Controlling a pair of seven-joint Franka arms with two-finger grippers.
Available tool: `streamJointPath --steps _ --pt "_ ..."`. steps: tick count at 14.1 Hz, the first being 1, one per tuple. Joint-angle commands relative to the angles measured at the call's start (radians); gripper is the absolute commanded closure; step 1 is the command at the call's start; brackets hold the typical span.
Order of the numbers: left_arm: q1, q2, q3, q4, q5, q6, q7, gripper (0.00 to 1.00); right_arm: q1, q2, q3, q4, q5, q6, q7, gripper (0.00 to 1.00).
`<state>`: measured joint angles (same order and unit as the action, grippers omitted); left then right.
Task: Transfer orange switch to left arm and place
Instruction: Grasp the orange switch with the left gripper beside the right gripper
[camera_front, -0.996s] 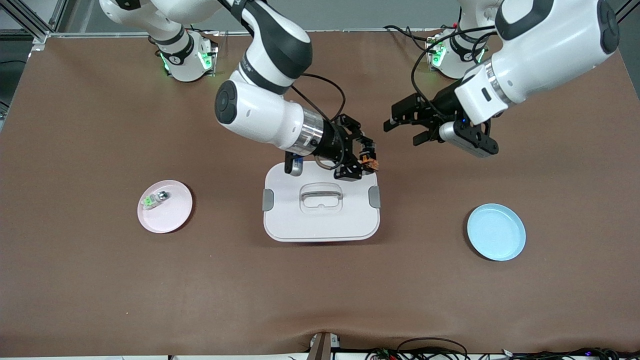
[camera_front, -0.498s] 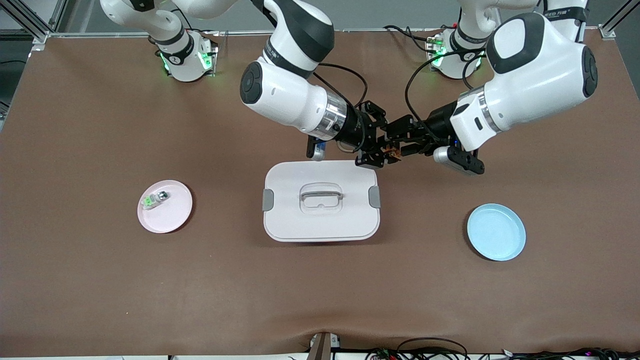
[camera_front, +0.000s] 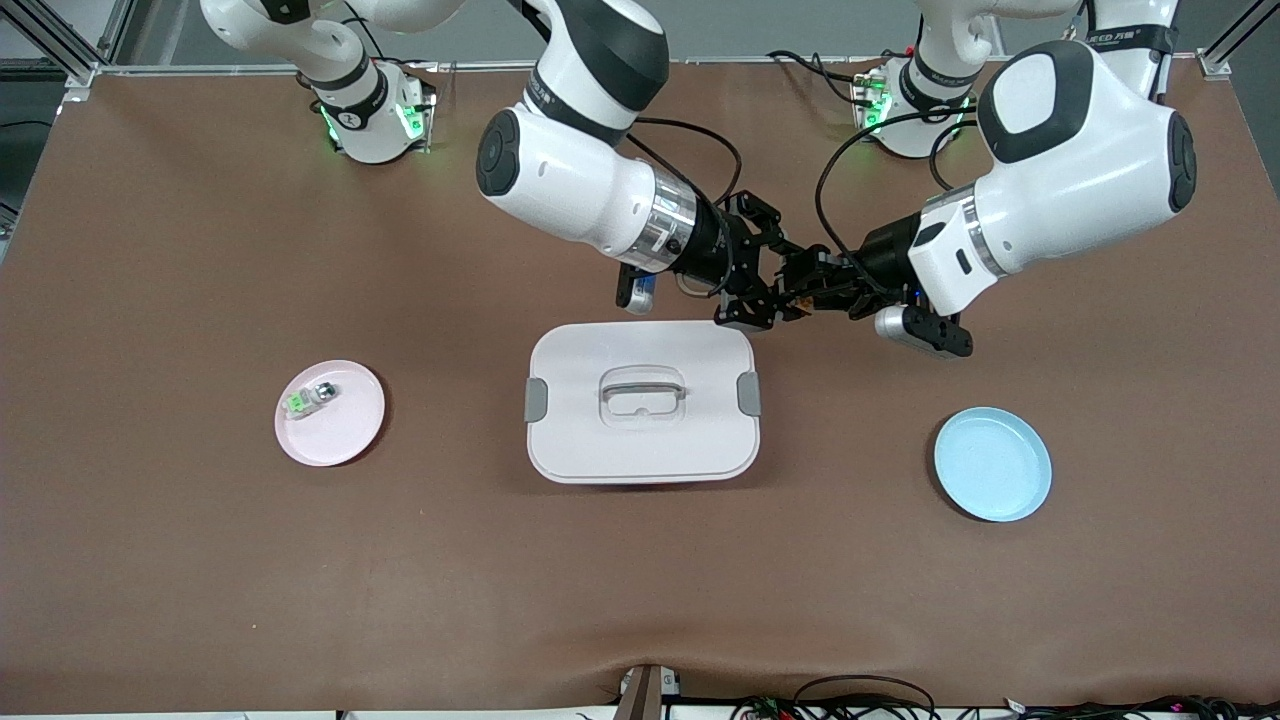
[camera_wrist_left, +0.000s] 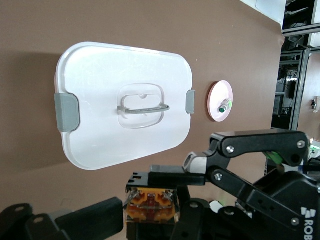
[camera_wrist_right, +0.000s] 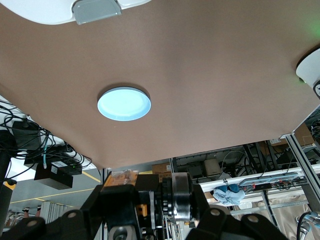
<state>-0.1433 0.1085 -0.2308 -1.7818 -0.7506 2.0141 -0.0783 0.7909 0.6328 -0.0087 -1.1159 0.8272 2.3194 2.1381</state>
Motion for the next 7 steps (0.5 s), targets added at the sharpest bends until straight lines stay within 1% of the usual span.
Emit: streamJointPath --steps 1,3,4,5,6,7 --pt "0.004 -0.032 0.001 -0.013 -0.013 -0.049 0.000 0.49 0.002 0.018 -0.004 0.051 0.026 0.000 0.019 1.00" --pt "0.007 -0.036 0.004 -0.010 -0.012 -0.064 -0.001 0.49 -0.002 0.018 -0.007 0.048 0.024 -0.009 0.008 1.00" --pt "0.017 -0.035 0.004 -0.008 -0.012 -0.075 0.000 0.50 -0.002 0.019 -0.008 0.042 0.024 -0.009 0.003 1.00" --pt "0.019 -0.035 0.004 -0.008 -0.010 -0.075 0.005 0.56 -0.002 0.022 -0.008 0.041 0.024 -0.009 -0.003 1.00" --pt "0.019 -0.035 0.004 -0.005 -0.010 -0.075 0.006 0.73 -0.001 0.024 -0.008 0.042 0.024 -0.008 -0.001 1.00" --pt "0.024 -0.035 0.002 0.001 -0.010 -0.077 0.008 0.94 -0.001 0.024 -0.007 0.042 0.024 -0.008 0.000 1.00"
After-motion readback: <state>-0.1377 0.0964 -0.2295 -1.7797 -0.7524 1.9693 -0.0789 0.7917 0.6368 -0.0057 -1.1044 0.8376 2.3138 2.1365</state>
